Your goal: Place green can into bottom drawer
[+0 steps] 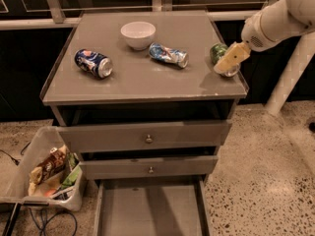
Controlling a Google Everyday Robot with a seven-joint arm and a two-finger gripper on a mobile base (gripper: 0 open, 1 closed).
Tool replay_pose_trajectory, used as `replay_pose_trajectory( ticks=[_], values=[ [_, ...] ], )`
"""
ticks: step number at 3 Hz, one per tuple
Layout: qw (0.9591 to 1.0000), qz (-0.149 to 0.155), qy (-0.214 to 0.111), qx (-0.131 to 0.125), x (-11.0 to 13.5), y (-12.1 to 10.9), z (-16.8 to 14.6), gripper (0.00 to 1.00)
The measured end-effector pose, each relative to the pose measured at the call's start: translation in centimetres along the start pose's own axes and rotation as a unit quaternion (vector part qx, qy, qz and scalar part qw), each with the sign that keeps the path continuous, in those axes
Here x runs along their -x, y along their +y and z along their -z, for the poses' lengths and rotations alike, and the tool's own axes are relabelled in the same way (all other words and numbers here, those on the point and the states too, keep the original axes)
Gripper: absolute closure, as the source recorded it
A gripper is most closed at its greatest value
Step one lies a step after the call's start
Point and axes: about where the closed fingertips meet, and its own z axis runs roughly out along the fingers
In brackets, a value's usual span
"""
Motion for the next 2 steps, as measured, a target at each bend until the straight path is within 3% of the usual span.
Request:
replay_pose_trajectory(
  ticks=[1,2],
  values=[
    [0.9991,-0.041,0.008,0.006,-0.8,-0.5,-2.7,0.0],
    [0.9953,-0.092,0.01,0.027,-1.0,-0.3,-5.3,0.0]
  ],
)
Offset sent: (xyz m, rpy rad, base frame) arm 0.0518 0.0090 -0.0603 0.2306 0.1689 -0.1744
